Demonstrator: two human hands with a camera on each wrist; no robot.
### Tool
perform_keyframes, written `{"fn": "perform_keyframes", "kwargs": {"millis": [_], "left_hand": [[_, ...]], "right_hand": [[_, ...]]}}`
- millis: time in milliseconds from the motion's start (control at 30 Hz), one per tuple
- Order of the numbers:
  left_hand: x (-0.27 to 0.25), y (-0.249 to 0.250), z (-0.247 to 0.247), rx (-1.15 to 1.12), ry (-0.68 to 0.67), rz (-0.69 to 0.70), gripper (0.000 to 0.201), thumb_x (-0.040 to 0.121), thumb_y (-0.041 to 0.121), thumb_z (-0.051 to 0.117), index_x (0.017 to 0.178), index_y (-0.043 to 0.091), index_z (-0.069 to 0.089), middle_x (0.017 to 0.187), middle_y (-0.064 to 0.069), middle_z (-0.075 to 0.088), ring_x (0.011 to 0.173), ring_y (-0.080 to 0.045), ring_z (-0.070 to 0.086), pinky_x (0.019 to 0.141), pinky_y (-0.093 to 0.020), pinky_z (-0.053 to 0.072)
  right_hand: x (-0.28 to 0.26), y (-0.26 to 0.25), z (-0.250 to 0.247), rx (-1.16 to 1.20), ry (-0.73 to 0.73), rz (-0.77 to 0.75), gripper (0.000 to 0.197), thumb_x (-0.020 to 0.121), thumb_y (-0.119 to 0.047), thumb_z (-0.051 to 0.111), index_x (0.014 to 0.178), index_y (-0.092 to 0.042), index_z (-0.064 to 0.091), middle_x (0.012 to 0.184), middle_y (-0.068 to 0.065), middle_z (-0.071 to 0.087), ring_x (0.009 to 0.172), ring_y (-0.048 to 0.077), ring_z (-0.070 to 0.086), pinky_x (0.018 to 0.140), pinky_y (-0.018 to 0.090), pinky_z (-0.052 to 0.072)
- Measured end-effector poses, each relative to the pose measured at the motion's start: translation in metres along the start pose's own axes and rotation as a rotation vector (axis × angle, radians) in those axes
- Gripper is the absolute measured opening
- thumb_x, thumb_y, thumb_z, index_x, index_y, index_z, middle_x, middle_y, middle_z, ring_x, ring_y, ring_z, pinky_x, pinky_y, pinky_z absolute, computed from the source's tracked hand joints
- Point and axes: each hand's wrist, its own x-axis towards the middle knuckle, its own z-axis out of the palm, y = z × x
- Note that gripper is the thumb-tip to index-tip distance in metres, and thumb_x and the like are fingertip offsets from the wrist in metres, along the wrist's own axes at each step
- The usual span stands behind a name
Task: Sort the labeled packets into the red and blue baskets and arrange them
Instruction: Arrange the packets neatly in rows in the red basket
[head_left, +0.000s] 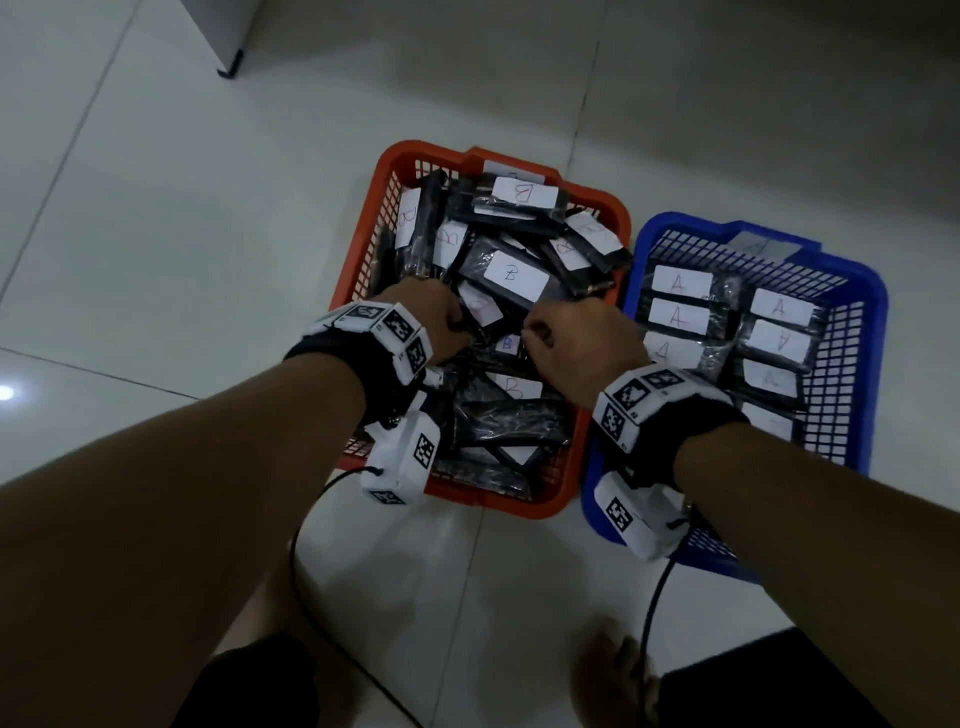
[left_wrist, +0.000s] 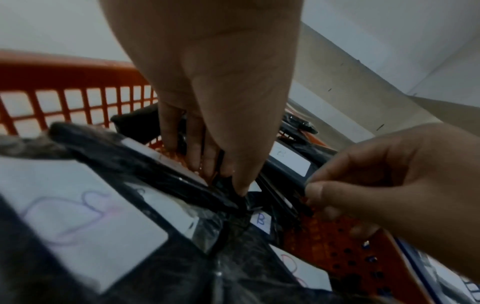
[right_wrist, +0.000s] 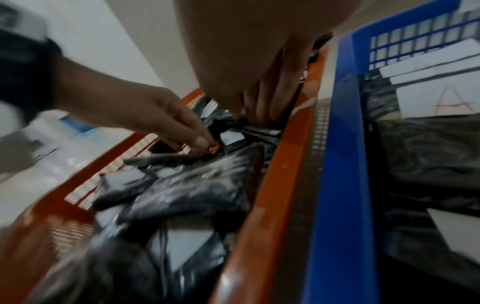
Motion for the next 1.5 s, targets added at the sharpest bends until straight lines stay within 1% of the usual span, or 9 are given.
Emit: {"fn": "perform_keyframes", "kwargs": {"millis": [100,367,500,633,733,867,1000,1133,1500], "left_hand": [[0.002,-0.002,0.008,-0.004,-0.046,0.002,0.029,0.083,0.045,0.066,0.095,0.020,0.074,0.097,-0.002,0.071,0.088,-0.022,0.066,0.078,-0.031,0.055],[-0.003,-0.014,0.012,-0.086,-0.012,0.093,0.018,0.084,0.040,0.067,0.080,0.026,0.076,0.085,0.007,0.070,0.081,-0.015,0.065,0.075,-0.026,0.053],[-0.015,-0.020,0.008,-0.117,0.303,0.104,0.018,0.087,0.038,0.062,0.088,0.025,0.074,0.085,0.004,0.070,0.078,-0.015,0.063,0.070,-0.026,0.050],[-0.028,-0.029,0.006,-0.132,0.684,0.118,0.015,0.084,0.025,0.061,0.092,0.016,0.070,0.097,-0.005,0.064,0.093,-0.024,0.057,0.074,-0.035,0.050],[-0.033,-0.038,0.006,-0.099,0.787,-0.021,0.026,0.081,0.023,0.062,0.105,0.013,0.062,0.109,-0.012,0.057,0.101,-0.031,0.052,0.080,-0.038,0.044],[-0.035,-0.045,0.015,-0.309,0.727,-0.215,0.050,0.082,0.020,0.063,0.127,0.008,0.046,0.124,-0.015,0.049,0.109,-0.029,0.051,0.084,-0.036,0.045],[-0.030,-0.046,0.023,-0.449,0.495,-0.443,0.053,0.091,0.025,0.059,0.137,0.011,0.038,0.124,-0.014,0.058,0.108,-0.033,0.058,0.083,-0.033,0.043],[-0.025,-0.051,0.024,-0.449,0.462,-0.447,0.035,0.092,0.028,0.056,0.119,0.008,0.047,0.109,-0.016,0.064,0.094,-0.036,0.061,0.071,-0.032,0.042],[-0.022,-0.053,0.030,-0.441,0.503,-0.416,0.032,0.094,0.034,0.052,0.111,0.008,0.045,0.089,-0.007,0.056,0.080,-0.033,0.059,0.065,-0.033,0.041]], "right_hand": [[0.002,-0.004,0.009,-0.001,-0.190,-0.014,0.023,0.096,-0.023,0.053,0.108,-0.011,0.067,0.103,0.014,0.066,0.094,0.034,0.064,0.073,0.034,0.051],[0.022,-0.011,0.022,0.021,-0.207,0.075,0.023,0.093,-0.019,0.054,0.112,-0.014,0.066,0.110,0.014,0.065,0.098,0.034,0.063,0.078,0.035,0.052],[0.024,-0.011,0.023,0.024,-0.174,0.080,0.023,0.094,-0.024,0.056,0.113,-0.012,0.062,0.111,0.014,0.062,0.097,0.034,0.062,0.072,0.034,0.048],[0.032,-0.015,0.025,-0.048,-0.222,0.094,0.019,0.091,-0.021,0.061,0.105,-0.007,0.061,0.108,0.016,0.061,0.097,0.035,0.063,0.067,0.033,0.044],[0.036,-0.015,0.028,-0.046,-0.271,0.125,0.021,0.091,-0.020,0.062,0.107,-0.006,0.060,0.111,0.017,0.059,0.098,0.036,0.062,0.069,0.033,0.046],[0.035,-0.014,0.032,-0.037,-0.269,0.145,0.020,0.092,-0.022,0.060,0.107,-0.008,0.061,0.112,0.016,0.060,0.099,0.036,0.061,0.071,0.034,0.045],[0.039,-0.016,0.023,-0.037,-0.330,0.165,0.027,0.089,-0.021,0.066,0.110,-0.005,0.059,0.114,0.017,0.059,0.100,0.036,0.061,0.072,0.034,0.048],[0.041,-0.013,0.016,-0.056,-0.358,0.135,0.029,0.089,-0.027,0.067,0.107,-0.007,0.058,0.108,0.013,0.059,0.091,0.032,0.060,0.070,0.032,0.045],[0.039,-0.002,0.004,-0.109,-0.266,0.033,0.021,0.091,-0.033,0.059,0.104,-0.019,0.053,0.100,0.006,0.062,0.087,0.028,0.058,0.071,0.032,0.045]]}}
